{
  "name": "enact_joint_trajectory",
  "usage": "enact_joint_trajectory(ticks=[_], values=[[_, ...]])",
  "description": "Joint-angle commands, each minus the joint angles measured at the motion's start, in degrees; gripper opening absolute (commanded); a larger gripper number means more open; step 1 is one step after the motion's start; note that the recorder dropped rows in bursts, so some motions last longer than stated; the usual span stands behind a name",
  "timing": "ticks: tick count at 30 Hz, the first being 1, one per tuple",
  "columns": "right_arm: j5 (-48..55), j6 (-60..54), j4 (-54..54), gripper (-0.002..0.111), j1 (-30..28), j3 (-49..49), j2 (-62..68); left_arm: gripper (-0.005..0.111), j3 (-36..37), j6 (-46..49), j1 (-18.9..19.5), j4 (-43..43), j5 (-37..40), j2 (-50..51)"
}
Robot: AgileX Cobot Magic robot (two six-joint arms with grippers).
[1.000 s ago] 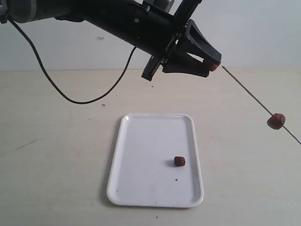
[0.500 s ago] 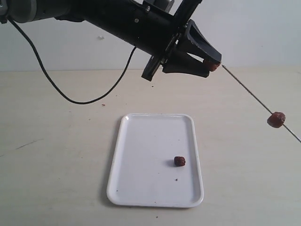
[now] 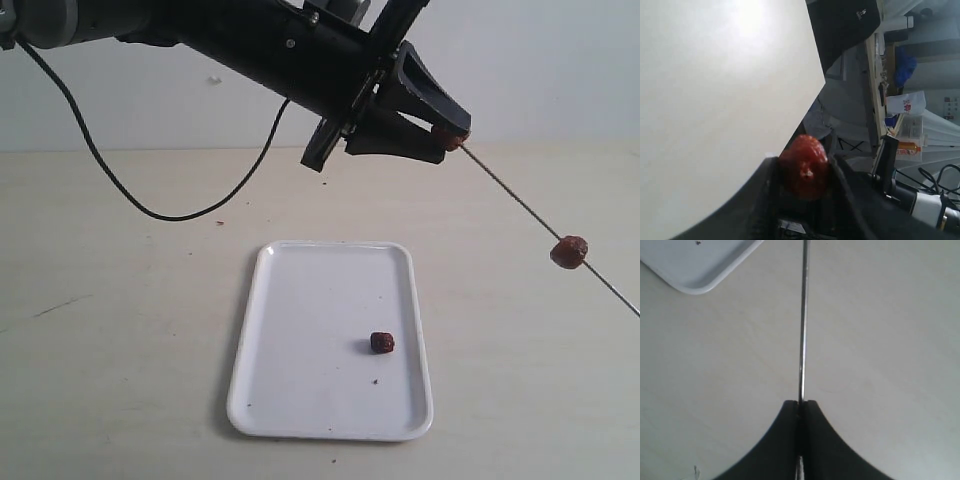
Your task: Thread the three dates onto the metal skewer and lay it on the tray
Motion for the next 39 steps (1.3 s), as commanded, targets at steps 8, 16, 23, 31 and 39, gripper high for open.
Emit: enact_joint_trajectory(ticks=[8, 16, 23, 31, 39], values=[[-1.35, 1.9, -3.28, 0.0, 0.07, 0.09, 0.05, 0.033, 0.04, 0.01, 0.07, -1.41, -0.01, -0.56], [-2.61, 1.9, -3.28, 0.0, 0.07, 0.09, 2.23, 0.033, 0.04, 0.13, 0.07, -3.31, -0.01, -0.56], [-6.93, 3.06, -3.83, 0.0, 0.07, 0.09, 5.97, 0.033, 0.04, 0.13, -0.05, -3.29, -0.01, -0.56], [-10.52, 5.95, -6.19, 0.0, 0.07, 0.09, 6.38, 0.033, 0.04, 0.13, -0.05, -3.18, -0.01, -0.56], [-15.81, 7.64, -7.17, 0.0, 0.07, 0.09, 9.45, 0.033, 0.04, 0.23, -0.05, -3.07, -0.01, -0.56]])
